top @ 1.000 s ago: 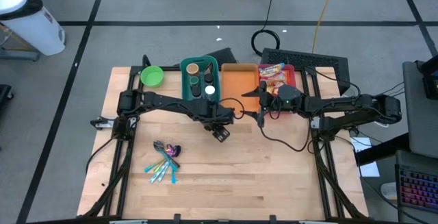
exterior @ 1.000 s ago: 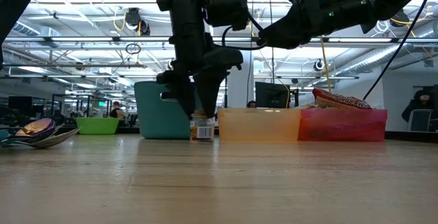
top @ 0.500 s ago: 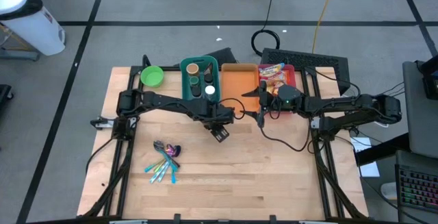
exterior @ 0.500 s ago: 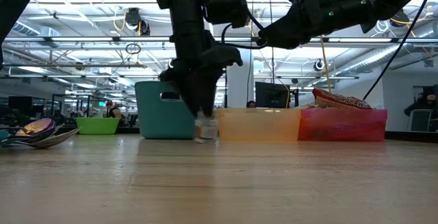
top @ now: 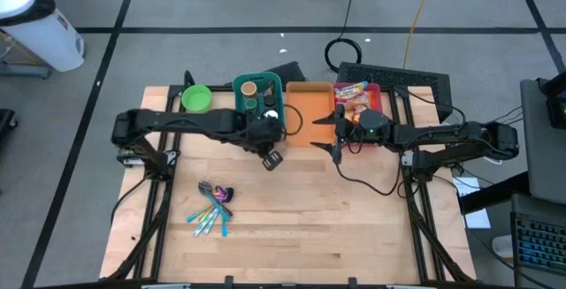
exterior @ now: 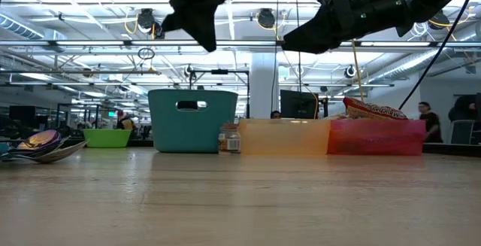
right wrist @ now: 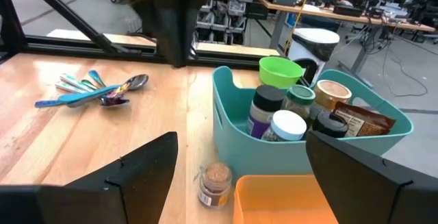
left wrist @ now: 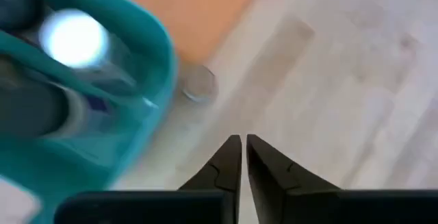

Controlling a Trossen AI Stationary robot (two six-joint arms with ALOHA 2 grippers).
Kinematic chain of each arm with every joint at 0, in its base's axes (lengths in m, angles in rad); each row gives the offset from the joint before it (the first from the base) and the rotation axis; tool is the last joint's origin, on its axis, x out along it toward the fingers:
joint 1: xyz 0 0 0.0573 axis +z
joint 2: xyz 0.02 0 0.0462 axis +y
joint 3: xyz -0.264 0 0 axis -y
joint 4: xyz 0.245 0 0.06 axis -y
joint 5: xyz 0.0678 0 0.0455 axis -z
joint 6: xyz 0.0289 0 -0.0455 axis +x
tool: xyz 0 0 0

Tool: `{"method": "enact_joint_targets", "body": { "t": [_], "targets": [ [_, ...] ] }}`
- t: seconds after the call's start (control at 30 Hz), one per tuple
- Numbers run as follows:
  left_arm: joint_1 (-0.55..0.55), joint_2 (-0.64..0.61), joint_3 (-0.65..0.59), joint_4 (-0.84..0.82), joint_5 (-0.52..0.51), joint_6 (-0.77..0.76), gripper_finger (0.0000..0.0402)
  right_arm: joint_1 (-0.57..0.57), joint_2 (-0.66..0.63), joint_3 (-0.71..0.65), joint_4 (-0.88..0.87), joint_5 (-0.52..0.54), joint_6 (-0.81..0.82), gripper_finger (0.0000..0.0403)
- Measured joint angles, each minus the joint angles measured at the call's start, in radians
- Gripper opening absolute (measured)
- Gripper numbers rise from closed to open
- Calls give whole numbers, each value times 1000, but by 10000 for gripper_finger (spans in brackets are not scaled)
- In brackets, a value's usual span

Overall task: Pick & Place Food Item
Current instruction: Put the brown seasoning bottle into the green bin

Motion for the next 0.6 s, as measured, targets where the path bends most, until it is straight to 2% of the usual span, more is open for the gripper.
{"method": "enact_joint_targets", "body": {
  "t": [0.1,0.2,0.43,0.6],
  "targets": [
    [1,-3,0,25,-68,51,49,0,0,0,1,0,-13,318],
    [14,32,0,67,-65,94,82,0,0,0,-1,2,-14,318],
    [22,178,-2,163,12,175,193,0,0,0,-2,2,-14,318],
    [21,262,-2,166,-23,172,238,0,0,0,-2,2,-14,318]
  ]
}}
